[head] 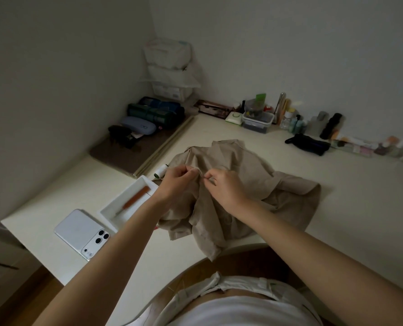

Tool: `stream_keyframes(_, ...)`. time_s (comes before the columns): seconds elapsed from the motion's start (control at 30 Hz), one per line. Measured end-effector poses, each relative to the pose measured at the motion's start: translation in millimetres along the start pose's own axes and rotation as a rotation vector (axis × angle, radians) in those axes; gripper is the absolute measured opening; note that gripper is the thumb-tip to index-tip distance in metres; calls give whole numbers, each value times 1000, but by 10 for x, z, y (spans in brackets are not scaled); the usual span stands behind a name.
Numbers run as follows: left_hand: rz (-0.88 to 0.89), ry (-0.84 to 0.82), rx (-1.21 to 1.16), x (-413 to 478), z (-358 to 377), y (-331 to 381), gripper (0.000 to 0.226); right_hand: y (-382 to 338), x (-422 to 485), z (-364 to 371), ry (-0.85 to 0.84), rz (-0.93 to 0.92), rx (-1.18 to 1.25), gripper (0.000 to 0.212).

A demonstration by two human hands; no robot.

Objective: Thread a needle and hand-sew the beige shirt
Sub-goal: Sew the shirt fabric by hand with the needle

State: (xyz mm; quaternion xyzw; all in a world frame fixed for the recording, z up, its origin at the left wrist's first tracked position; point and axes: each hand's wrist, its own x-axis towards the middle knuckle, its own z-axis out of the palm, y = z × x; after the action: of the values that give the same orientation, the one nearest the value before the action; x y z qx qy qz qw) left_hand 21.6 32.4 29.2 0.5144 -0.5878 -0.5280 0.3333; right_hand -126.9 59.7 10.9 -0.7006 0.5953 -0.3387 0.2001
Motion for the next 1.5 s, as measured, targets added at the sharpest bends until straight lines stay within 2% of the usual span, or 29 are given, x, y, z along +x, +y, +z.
stream_keyframes(0.2, -14, 46, 35, 27, -44, -44, 21, 105, -128, -1, -49, -1, 31, 19)
stream_keyframes(0.27, -31, 71, 32, 49, -60, -63, 25, 205, -221, -13, -118, 57, 15, 18)
stream_keyframes(0.4, -34, 96, 50, 66, -64, -80, 24, 465, -396, -90, -287, 201, -197, 21)
stream_keyframes(0.5, -15, 98, 46, 73, -26, -93, 22, 614, -430, -141, -353, 313, -208, 23)
stream_keyframes(0.6, -16, 98, 29, 75, 1, -91, 20, 606, -364, -181, -260, 328, -121, 17)
stream_keyframes(0.73, -15, 86, 21, 51, 60, -41, 19, 327, -240, -211, -75, 220, 68, 30)
stream_keyframes(0.87, 1, 61, 28, 29, 110, 15, 18, 124, -98, -146, -29, 154, 87, 40)
stream_keyframes(1.03, 9, 50, 49, 11, 122, 37, 18, 113, -47, -123, 32, 64, 98, 11)
stream_keyframes(1.13, 13, 81, 57, 12, 94, 20, 17, 164, -127, -143, 40, 37, 98, 11)
stream_keyframes(1.3, -5, 132, 68, 53, 42, -37, 23, 443, -339, -186, -132, 163, 74, 16)
stream_keyframes(1.5, -5, 146, 69, 58, 79, -45, 22, 779, -452, -292, -482, 358, -141, 14)
